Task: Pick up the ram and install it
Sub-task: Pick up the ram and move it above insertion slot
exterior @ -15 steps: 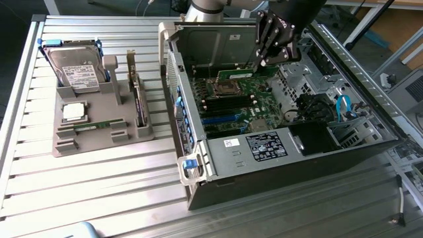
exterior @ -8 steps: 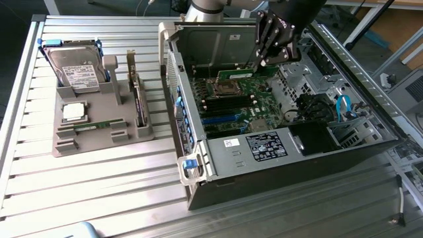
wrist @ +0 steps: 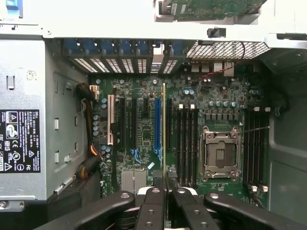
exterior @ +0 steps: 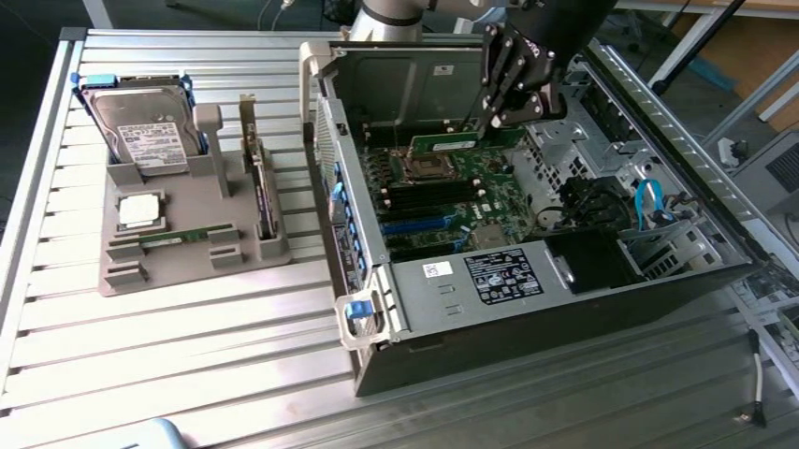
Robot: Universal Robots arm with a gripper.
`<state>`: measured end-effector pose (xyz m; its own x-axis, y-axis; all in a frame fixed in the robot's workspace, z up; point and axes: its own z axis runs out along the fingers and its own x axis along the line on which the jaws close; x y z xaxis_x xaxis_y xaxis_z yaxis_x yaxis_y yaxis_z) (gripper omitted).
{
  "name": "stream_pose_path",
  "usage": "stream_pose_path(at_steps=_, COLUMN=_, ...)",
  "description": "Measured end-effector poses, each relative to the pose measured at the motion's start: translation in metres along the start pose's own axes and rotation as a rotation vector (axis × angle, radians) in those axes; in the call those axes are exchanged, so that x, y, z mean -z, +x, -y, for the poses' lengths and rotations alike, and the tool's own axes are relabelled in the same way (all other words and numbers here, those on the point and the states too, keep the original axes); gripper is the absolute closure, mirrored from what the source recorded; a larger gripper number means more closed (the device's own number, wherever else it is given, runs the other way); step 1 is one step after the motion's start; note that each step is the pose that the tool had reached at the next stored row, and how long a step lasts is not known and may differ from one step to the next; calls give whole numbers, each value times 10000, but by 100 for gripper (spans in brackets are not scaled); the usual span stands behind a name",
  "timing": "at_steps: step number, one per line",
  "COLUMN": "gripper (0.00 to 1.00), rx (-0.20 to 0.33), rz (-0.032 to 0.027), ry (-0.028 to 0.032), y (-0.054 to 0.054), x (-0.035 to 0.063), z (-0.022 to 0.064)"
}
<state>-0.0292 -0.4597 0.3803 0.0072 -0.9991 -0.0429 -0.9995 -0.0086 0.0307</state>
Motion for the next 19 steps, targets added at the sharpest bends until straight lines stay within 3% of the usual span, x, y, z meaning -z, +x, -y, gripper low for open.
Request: stream_pose_path(at_steps=19, gripper=88, rx=1, rz=1, ry=1, y=-29, x=-50, z=2)
